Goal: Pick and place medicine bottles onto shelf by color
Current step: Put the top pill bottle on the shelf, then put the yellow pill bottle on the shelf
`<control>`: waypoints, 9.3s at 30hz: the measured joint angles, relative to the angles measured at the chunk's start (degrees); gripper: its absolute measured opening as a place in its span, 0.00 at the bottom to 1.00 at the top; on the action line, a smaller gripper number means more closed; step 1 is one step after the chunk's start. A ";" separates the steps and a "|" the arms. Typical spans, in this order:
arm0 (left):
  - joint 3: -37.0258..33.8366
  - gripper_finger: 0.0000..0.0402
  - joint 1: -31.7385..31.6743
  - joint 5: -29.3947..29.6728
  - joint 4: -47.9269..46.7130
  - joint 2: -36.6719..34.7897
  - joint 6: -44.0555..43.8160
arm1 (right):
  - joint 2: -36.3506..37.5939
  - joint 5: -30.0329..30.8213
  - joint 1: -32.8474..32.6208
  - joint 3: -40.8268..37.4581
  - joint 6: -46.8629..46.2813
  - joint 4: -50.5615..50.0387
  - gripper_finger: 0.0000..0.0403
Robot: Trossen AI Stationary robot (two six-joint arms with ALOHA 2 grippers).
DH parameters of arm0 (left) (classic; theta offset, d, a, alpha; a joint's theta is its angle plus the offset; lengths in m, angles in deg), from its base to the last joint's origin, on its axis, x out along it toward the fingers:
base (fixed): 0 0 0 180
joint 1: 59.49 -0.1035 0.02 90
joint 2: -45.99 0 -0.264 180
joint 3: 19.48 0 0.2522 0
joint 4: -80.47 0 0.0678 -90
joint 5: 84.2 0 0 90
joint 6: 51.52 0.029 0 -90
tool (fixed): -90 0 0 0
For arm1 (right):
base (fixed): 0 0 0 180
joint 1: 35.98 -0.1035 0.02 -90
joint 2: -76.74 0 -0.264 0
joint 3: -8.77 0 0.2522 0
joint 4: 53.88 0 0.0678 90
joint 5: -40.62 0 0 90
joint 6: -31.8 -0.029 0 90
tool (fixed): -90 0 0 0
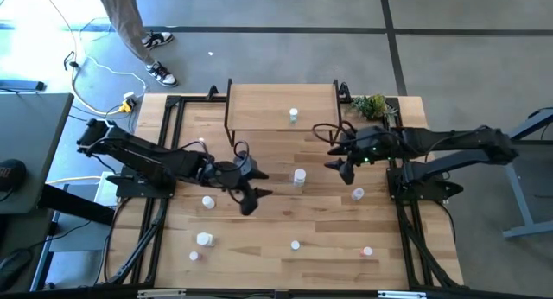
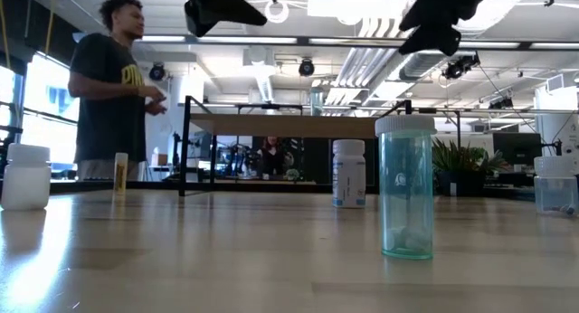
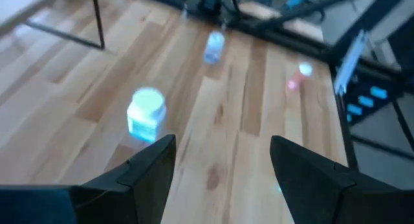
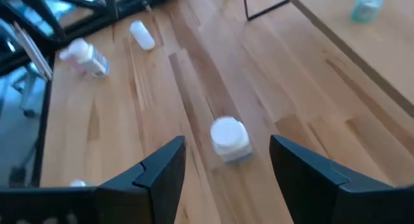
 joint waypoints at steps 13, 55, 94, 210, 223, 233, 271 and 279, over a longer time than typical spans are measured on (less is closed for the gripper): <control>-6.44 0.61 -1.08 -1.50 1.08 -12.44 9.97 | -7.95 -0.04 -1.19 0.02 -8.88 9.68 0.53; -6.44 0.61 -11.56 -0.18 -10.36 -34.47 18.05 | -35.55 6.80 -2.38 19.50 -26.97 -8.08 0.53; -6.44 0.61 -11.56 0.04 -10.92 -34.42 16.95 | -45.25 10.14 -5.01 19.45 -31.99 -8.34 0.44; -3.32 0.61 -31.81 15.14 -27.51 -35.39 13.13 | -31.63 8.91 35.78 44.37 11.99 -20.55 0.59; -5.48 0.61 -32.54 11.14 -46.90 -35.21 -18.94 | -28.80 12.31 35.78 44.41 12.01 -17.89 0.59; -11.34 0.61 -32.57 9.51 -47.65 -33.35 -36.63 | -28.80 11.93 35.63 44.41 11.90 -17.92 0.59; -11.07 0.61 -38.12 2.72 -47.09 -16.63 -16.88 | -28.84 11.80 35.63 44.44 12.01 -18.11 0.59; -10.31 0.61 -44.89 -0.28 -48.37 -15.41 -7.65 | -28.84 11.20 35.63 44.44 11.99 -18.09 0.59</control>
